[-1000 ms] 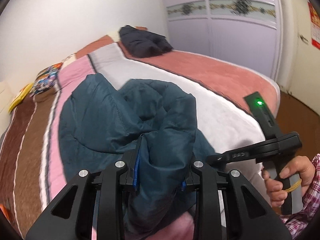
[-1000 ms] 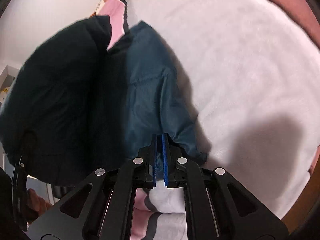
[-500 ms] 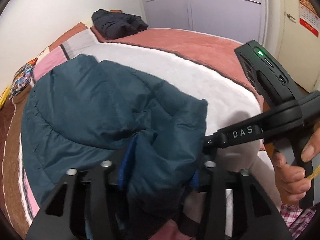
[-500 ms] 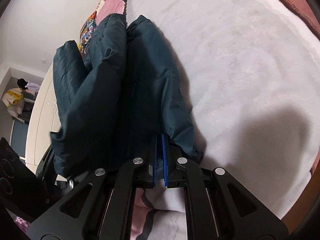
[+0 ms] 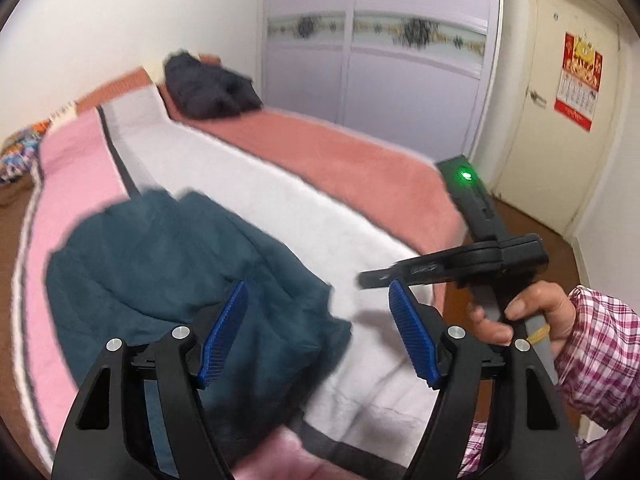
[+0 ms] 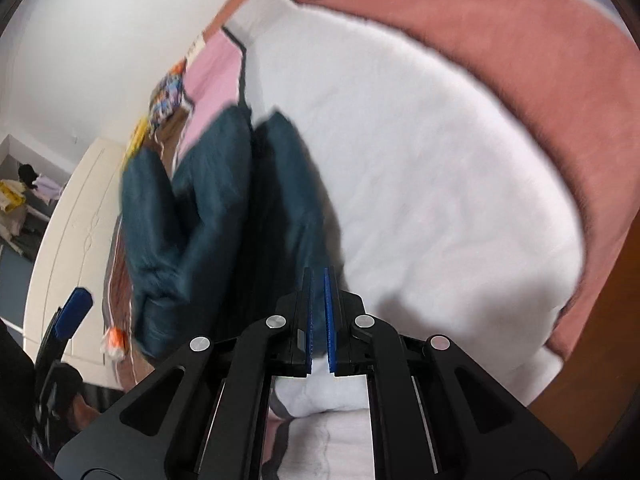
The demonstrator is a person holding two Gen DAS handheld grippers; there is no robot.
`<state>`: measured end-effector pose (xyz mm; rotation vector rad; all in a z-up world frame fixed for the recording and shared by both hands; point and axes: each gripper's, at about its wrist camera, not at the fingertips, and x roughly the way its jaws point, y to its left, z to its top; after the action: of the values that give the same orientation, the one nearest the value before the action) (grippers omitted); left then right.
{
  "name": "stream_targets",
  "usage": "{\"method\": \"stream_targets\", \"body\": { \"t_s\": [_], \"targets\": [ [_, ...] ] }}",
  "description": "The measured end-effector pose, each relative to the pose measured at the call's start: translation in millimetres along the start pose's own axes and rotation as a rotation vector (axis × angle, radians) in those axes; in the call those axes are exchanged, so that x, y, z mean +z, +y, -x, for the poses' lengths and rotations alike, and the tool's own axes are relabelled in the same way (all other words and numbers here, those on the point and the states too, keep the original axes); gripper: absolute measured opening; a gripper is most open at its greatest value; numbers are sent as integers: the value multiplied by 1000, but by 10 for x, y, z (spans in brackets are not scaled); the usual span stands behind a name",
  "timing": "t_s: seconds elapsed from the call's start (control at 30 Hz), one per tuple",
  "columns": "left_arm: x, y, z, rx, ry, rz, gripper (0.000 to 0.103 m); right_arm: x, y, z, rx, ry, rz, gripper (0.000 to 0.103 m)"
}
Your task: Fold large clothes
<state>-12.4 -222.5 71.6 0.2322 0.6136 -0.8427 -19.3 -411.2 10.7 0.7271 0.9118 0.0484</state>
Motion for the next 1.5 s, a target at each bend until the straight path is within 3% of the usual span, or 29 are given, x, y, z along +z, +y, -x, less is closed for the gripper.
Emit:
{"method": "stream_targets", "body": {
  "t_s": [0.1,0.2,0.27,0.37,0.43,0.53,0.7,0.8,1.1,1.33,1.5],
  "targets": [
    [33,272,308,100,-59,40,67,98,311,197,64,-38,74,7],
    [8,659,439,230,-59,131,63,118,760,178,110,-8,206,7],
    [-72,989,450,316,-21,236,58,96,972,69,85,18,277,7],
    [-215,1416,443,360,25,402,55,67,1053,-216,37,93,301,7],
    [-313,1635,371,354,60,498,53,13,965,-349,13,145,280,7],
    [-253,1806,207,317,78,541,51,-71,762,-477,-36,190,245,7],
    [-48,1944,-318,250,145,534,52,-157,564,-695,-86,244,196,4],
    [-58,1955,-570,251,206,535,52,-197,458,-835,-114,266,186,2],
    [-96,1888,-929,250,264,495,54,-245,231,-1022,-118,309,143,0],
    [-55,1914,-772,224,236,515,55,-244,240,-1003,-127,324,126,0],
    [-136,1952,-191,156,147,572,74,-163,255,-990,-130,321,133,0]
  ]
}}
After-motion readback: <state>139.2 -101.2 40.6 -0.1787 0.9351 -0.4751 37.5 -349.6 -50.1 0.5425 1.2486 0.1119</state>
